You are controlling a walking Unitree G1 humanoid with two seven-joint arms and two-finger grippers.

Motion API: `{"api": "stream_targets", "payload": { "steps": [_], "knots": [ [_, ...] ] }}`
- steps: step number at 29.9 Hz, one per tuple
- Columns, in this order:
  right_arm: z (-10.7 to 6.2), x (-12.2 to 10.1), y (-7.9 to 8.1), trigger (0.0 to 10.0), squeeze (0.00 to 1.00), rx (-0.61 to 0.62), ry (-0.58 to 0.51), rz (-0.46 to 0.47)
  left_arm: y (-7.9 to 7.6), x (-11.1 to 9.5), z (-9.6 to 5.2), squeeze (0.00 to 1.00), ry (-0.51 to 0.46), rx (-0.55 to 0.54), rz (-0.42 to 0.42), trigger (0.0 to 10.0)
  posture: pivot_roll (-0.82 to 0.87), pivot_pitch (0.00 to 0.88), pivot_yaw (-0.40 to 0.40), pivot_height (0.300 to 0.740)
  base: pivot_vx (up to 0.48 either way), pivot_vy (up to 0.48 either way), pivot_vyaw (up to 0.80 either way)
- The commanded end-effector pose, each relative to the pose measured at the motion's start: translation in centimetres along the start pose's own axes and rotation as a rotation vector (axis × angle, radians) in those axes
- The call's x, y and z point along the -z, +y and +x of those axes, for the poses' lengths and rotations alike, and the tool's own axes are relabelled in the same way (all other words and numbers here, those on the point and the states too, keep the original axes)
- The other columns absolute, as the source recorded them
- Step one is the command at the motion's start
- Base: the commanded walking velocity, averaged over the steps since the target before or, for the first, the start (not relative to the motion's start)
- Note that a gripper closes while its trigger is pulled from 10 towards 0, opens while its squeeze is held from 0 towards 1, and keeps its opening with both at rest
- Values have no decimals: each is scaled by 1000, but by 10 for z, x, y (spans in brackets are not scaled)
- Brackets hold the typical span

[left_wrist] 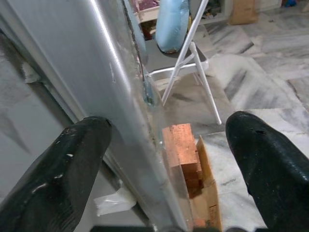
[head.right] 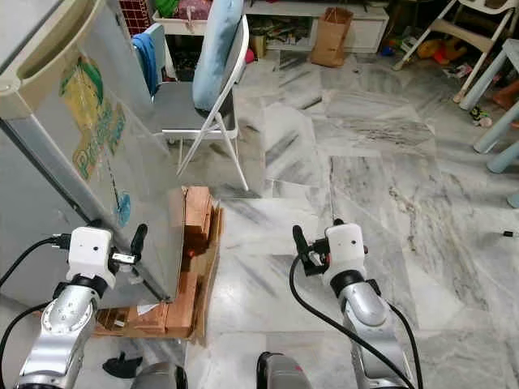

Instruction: Restocking fridge

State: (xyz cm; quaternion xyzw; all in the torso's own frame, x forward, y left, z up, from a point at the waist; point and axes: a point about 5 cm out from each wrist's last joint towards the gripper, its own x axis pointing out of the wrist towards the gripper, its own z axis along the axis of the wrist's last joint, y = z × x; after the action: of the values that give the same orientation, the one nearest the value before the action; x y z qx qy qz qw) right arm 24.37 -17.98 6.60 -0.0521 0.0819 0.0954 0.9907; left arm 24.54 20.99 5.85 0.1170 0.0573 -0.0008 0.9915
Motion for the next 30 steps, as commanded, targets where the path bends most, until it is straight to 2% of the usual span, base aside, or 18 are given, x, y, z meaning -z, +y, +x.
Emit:
{"api": "stream_targets", "payload": {
  "steps": [1, 4, 7, 11, 16, 20, 24, 30],
  "knots": [
    [0, -3, 0, 10000, 0, -6, -9, -1, 17, -5, -1, 0, -23, -61, 28, 10000, 79, 80, -4, 740, 0, 0, 0],
    [0, -1, 1, 10000, 0, -13, -3, 1, 22, -1, -7, 0, -11, -92, 34, 10000, 88, 83, -6, 740, 0, 0, 0],
    [0, -1, 2, 10000, 0, -21, 2, 3, 28, 0, -8, 0, -6, -124, 36, 10000, 95, 85, -10, 740, 0, 0, 0],
    [1, 0, 3, 10000, 0, -25, 4, 4, 28, -4, -5, 0, -25, -116, 18, 10000, 96, 85, -10, 740, 0, 0, 0],
    [1, 0, 4, 10000, 0, -29, 5, 3, 19, -13, 2, 0, -60, -64, -10, 10000, 92, 83, -5, 740, 0, 0, 0],
    [0, 2, 3, 10000, 0, -23, 9, 7, 8, -19, 5, 0, -87, 20, -33, 10000, 85, 81, 0, 740, 0, 0, 0],
    [0, 5, 3, 10000, 0, -22, 28, 19, -5, -20, 1, 0, -77, 144, -103, 10000, 91, 84, 0, 740, 0, 0, 0],
    [1, 5, 4, 10000, 0, -35, 37, 22, -11, -15, -8, 0, -54, 177, -102, 10000, 97, 88, -7, 740, 0, 0, 0]
  ]
}}
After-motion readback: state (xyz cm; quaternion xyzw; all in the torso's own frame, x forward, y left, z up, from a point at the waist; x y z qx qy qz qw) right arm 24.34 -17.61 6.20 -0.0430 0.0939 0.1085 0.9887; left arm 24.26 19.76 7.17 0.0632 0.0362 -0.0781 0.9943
